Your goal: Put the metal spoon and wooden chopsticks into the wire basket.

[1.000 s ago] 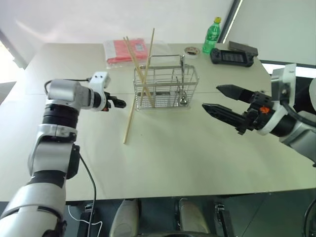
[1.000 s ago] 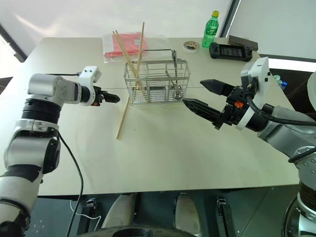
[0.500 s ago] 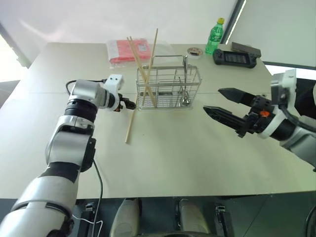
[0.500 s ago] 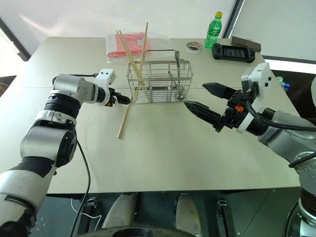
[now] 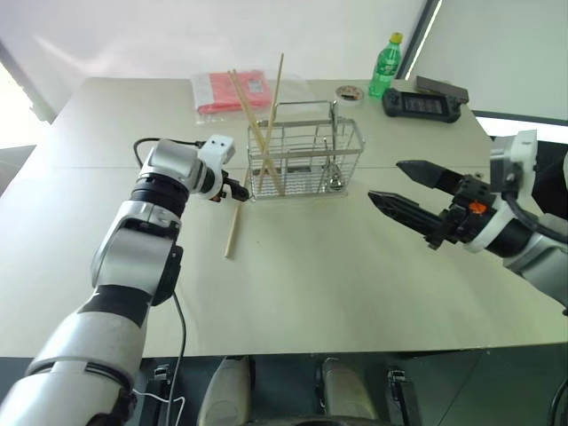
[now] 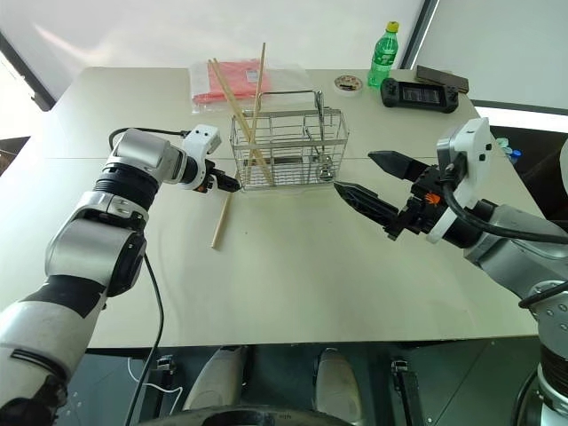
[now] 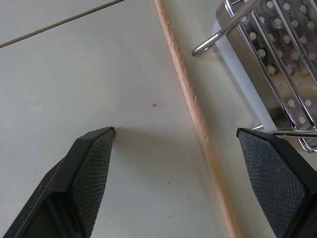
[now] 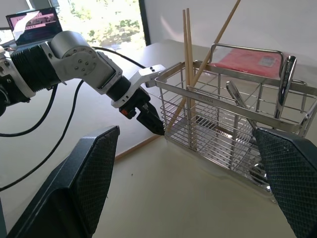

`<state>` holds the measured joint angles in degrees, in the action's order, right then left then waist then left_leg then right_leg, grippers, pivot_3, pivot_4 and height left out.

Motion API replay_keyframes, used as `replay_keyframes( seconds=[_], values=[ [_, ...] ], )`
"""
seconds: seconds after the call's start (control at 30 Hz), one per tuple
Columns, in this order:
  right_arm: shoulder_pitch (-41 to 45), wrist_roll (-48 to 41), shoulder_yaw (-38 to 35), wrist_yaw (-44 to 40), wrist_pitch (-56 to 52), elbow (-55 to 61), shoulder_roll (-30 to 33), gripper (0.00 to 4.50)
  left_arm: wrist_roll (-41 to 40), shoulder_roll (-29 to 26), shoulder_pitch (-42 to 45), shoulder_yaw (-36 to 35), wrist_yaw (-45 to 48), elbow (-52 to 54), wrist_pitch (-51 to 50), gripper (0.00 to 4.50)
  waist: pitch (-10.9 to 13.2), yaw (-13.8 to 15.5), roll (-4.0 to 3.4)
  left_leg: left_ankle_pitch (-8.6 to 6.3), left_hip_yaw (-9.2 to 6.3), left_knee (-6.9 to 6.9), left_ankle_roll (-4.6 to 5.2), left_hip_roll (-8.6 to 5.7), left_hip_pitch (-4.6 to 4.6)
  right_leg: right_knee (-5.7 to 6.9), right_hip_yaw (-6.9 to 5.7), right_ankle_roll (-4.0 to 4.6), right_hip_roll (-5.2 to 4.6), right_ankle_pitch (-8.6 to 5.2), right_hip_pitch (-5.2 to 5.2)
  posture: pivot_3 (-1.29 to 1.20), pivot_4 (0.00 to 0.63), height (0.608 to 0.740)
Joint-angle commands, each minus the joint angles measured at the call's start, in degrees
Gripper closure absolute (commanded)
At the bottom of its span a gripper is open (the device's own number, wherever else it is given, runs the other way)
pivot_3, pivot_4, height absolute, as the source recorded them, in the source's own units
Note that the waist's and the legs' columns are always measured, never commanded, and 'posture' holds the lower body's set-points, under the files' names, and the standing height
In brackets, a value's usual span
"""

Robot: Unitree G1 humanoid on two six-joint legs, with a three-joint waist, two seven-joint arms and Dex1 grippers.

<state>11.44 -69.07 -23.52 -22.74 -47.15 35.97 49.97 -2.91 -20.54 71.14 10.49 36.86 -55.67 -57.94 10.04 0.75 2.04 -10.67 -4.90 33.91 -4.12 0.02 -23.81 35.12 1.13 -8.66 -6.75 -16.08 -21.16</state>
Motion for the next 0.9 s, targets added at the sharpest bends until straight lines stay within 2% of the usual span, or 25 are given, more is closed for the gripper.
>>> replay_keyframes(
  seconds=[0.03, 0.23, 0.27, 0.57, 0.73, 0.9],
  values=[
    [0.98, -1.62, -2.38, 0.47, 1.47, 1.03, 0.00, 0.00, 1.09, 0.83, 0.00, 0.02, 0.44, -3.04, 0.81, 1.16, -0.01, -0.02, -0.02, 0.00, 0.00, 0.00, 0.00, 0.00, 0.00, 0.00, 0.00, 0.00, 0.00, 0.00, 0.00, 0.00, 0.150, 0.721],
    [1.57, -1.98, -2.58, 1.15, 1.53, 0.52, 0.31, 0.00, 1.72, 0.77, 0.44, -1.52, -0.04, -4.69, 0.94, 4.20, -0.01, -0.07, -0.03, 0.00, 0.00, -0.01, 0.00, 0.00, 0.00, 0.00, 0.00, -0.02, 0.00, 0.01, 0.00, 0.00, 0.150, 0.721],
    [1.78, -1.96, -2.40, 1.33, 1.52, 0.47, 0.29, 0.00, 1.75, 0.65, 0.45, -1.67, -0.01, -4.81, 0.84, 4.48, -0.01, -0.05, -0.03, 0.00, 0.00, -0.01, 0.00, 0.00, 0.01, 0.01, 0.00, -0.02, 0.00, 0.00, -0.01, 0.00, 0.150, 0.721],
    [2.79, -2.85, -1.38, 0.47, 0.20, 0.17, 1.37, 0.00, 0.80, -2.16, -0.33, -6.78, -3.57, -5.14, -2.80, 4.48, -0.01, -0.48, -0.03, 0.00, 0.00, -0.01, 0.00, 0.00, 0.04, 0.02, 0.00, -0.02, 0.00, 0.01, -0.01, 0.00, 0.150, 0.721],
    [0.94, -4.72, -1.98, -3.08, -1.54, 0.16, 3.65, 0.00, -0.18, -6.21, -1.22, -11.06, -6.72, -3.84, -3.67, 4.48, -0.01, -1.83, -0.03, -0.01, 0.00, -0.07, 0.01, 0.01, 0.08, 0.07, 0.00, -0.04, 0.00, 0.01, -0.05, 0.00, 0.150, 0.721],
    [-1.03, -5.20, -2.31, -5.38, -1.71, 0.90, 4.88, 0.00, -1.35, -10.86, -1.71, -15.00, -9.93, -2.82, -2.23, 4.48, -0.01, -1.88, -0.01, -0.02, 0.01, -0.18, 0.04, 0.03, 0.22, 0.12, 0.01, -0.04, 0.01, 0.01, -0.03, 0.00, 0.150, 0.721]
  ],
)
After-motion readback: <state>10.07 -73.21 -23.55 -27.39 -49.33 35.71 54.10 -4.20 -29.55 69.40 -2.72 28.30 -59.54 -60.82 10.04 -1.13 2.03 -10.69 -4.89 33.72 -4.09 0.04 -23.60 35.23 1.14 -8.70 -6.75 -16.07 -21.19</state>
